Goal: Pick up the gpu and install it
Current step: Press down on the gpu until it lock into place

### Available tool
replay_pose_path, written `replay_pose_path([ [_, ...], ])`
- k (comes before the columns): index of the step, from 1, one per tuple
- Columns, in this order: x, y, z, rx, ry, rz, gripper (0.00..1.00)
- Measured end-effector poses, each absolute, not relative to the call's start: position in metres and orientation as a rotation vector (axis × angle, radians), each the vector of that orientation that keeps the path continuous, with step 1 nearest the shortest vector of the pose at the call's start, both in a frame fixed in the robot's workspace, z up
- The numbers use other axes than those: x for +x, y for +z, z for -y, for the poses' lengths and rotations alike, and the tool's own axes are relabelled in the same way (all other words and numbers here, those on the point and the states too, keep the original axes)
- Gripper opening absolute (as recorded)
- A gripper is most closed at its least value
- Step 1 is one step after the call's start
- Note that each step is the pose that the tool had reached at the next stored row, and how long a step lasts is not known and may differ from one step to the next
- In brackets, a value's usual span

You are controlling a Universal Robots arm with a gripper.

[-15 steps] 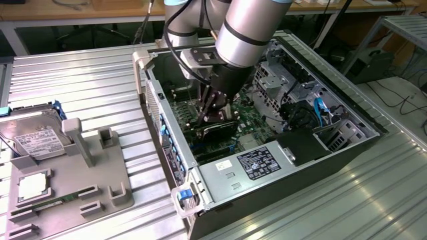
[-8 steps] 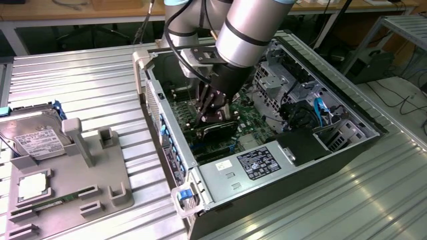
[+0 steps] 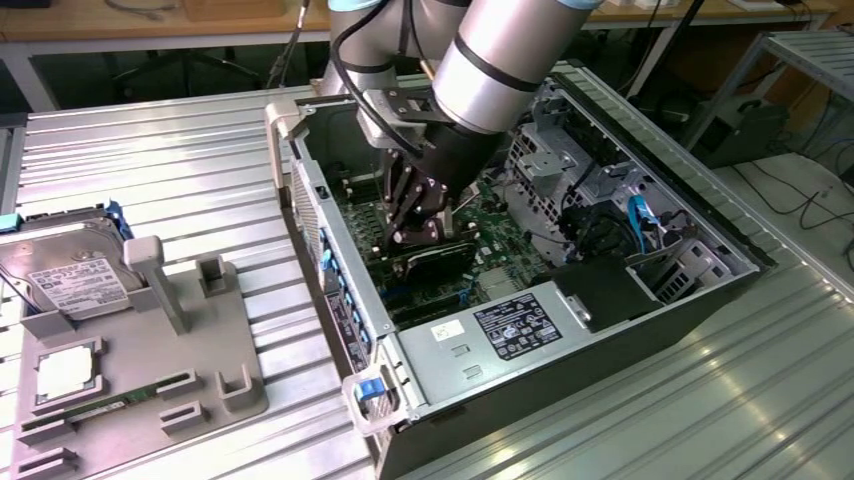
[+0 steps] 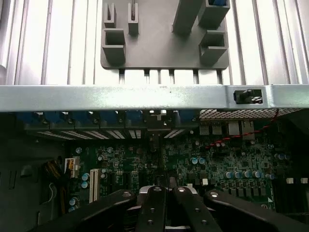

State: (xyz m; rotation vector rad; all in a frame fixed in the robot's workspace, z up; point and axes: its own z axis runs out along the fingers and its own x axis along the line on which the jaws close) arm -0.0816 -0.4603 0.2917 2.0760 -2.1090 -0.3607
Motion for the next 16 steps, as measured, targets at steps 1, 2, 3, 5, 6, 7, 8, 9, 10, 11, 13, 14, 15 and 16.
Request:
replay_pose_path([
  [1,-0.0816,0.2918,0.4603,2.069,-0.371,2.103,0.11],
  [2,-0.0816,0.2918,0.4602,2.061,-0.383,2.095,0.11],
  [3,-0.0819,0.2917,0.4602,2.056,-0.391,2.091,0.11],
  [5,-0.0828,0.2914,0.4602,2.049,-0.402,2.084,0.11],
  [6,-0.0833,0.2914,0.4602,2.044,-0.41,2.079,0.11],
  [7,-0.0836,0.2913,0.4602,2.038,-0.418,2.074,0.11],
  [8,-0.0839,0.2913,0.4602,2.032,-0.427,2.069,0.11],
  [9,-0.0842,0.2912,0.4602,2.027,-0.434,2.064,0.11],
  [10,-0.0845,0.2911,0.4602,2.021,-0.443,2.059,0.11],
  [11,-0.0848,0.2911,0.4602,2.016,-0.451,2.054,0.11],
  [13,-0.0854,0.2909,0.4602,2.002,-0.472,2.04,0.11],
  [14,-0.0857,0.2909,0.4602,1.996,-0.479,2.035,0.11],
  [15,-0.086,0.2909,0.4603,1.991,-0.486,2.031,0.11],
  [16,-0.086,0.2908,0.4603,1.985,-0.496,2.024,0.11],
])
